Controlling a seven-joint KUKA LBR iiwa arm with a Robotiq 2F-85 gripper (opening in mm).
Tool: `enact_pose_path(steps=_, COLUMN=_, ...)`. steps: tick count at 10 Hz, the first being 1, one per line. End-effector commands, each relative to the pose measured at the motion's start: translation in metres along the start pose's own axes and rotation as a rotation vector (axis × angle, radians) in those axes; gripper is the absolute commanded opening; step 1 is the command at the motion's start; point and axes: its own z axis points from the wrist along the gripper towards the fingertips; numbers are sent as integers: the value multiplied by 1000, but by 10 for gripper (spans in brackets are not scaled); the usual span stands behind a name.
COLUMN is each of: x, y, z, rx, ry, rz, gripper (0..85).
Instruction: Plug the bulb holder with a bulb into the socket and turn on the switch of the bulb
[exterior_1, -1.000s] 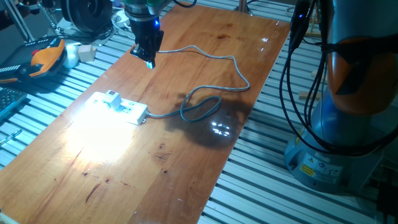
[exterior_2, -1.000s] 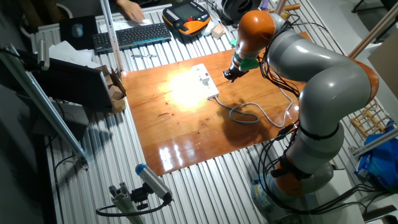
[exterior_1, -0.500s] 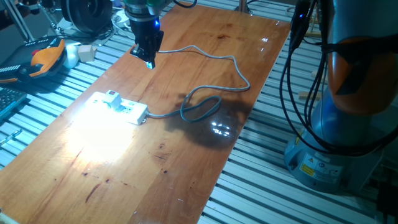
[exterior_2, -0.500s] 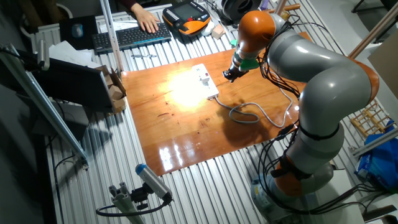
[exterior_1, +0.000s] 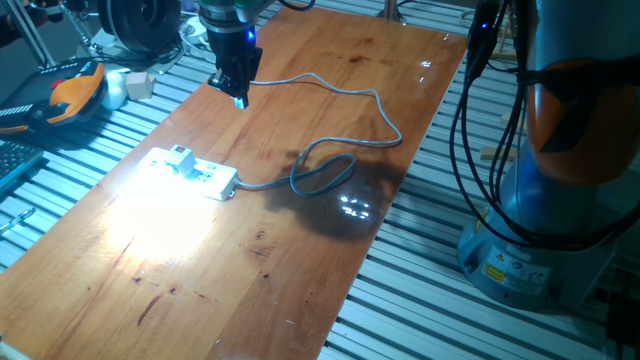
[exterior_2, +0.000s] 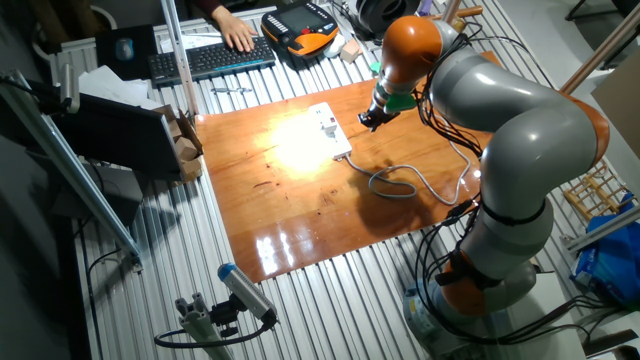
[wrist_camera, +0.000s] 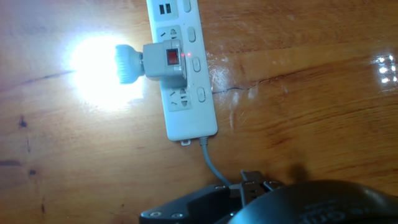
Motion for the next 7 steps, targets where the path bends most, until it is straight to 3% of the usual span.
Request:
enact_pose_path(steps=1, x=0, y=0, z=0, rx=2, ry=0, rz=0, gripper=0)
enact_pose_path(steps=7, x=0, y=0, z=-1, rx=4, ry=-5, rz=0, gripper=0)
